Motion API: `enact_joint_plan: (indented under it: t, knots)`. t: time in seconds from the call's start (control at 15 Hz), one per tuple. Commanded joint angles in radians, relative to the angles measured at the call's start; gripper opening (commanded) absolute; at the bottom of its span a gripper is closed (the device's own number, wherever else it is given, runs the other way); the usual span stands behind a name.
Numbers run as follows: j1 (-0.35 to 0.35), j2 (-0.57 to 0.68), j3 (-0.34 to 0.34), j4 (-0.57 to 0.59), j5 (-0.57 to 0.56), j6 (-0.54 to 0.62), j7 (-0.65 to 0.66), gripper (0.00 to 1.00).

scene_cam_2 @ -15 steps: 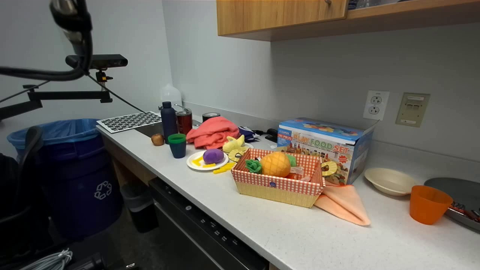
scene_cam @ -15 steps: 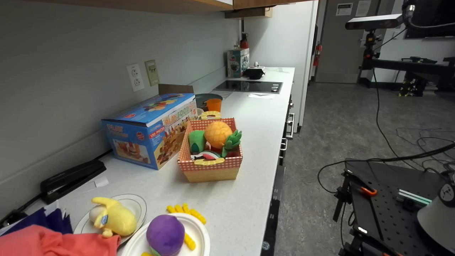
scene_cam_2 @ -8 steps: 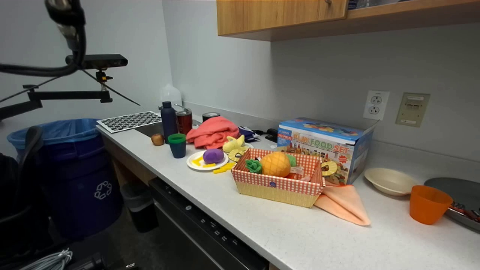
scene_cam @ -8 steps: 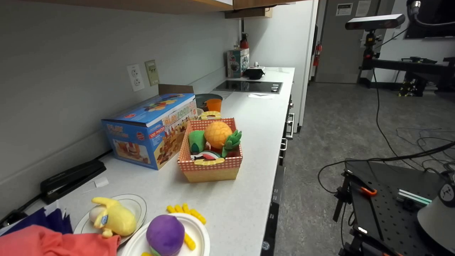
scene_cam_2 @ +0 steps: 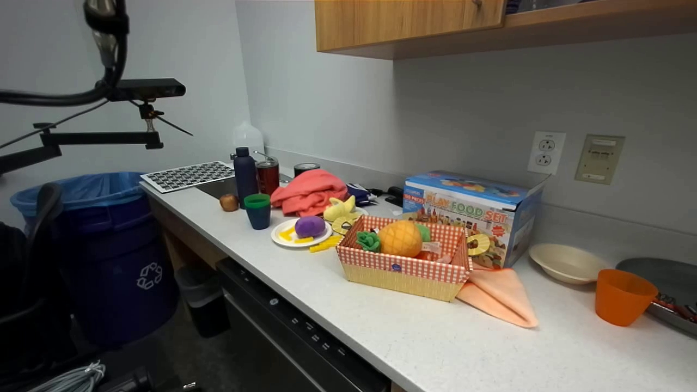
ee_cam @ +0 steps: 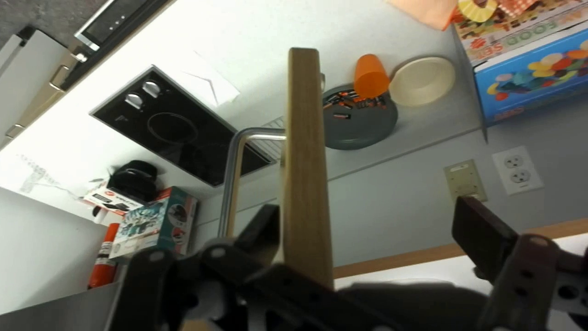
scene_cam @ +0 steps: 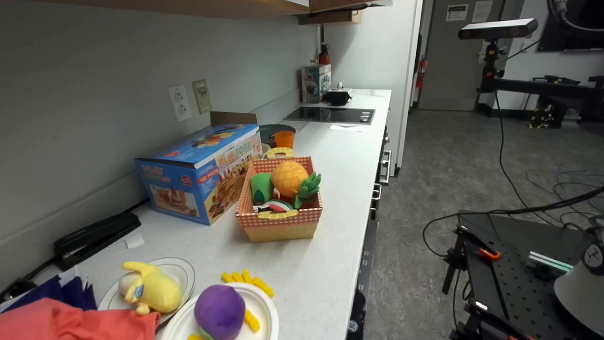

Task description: Open the right door of the cabinet above the blue box, take the pineapple plush toy out of the cabinet and place it in the basket

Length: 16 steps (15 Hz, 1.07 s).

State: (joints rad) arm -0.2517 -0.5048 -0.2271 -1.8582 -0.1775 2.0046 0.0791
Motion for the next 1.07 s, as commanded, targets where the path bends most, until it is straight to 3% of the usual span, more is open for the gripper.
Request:
enact_joint_plan:
  t: [0.0, 0.6, 1.0]
  knots:
    - [0.067, 0.055, 0.006, 0.024, 0.082, 0.036, -0.052, 1.0]
    - [0.161, 0.124, 0.029, 0.094, 0.223, 0.041, -0.139, 1.0]
    - [0.17, 0.127, 0.002, 0.188, 0.355, 0.065, -0.166, 1.0]
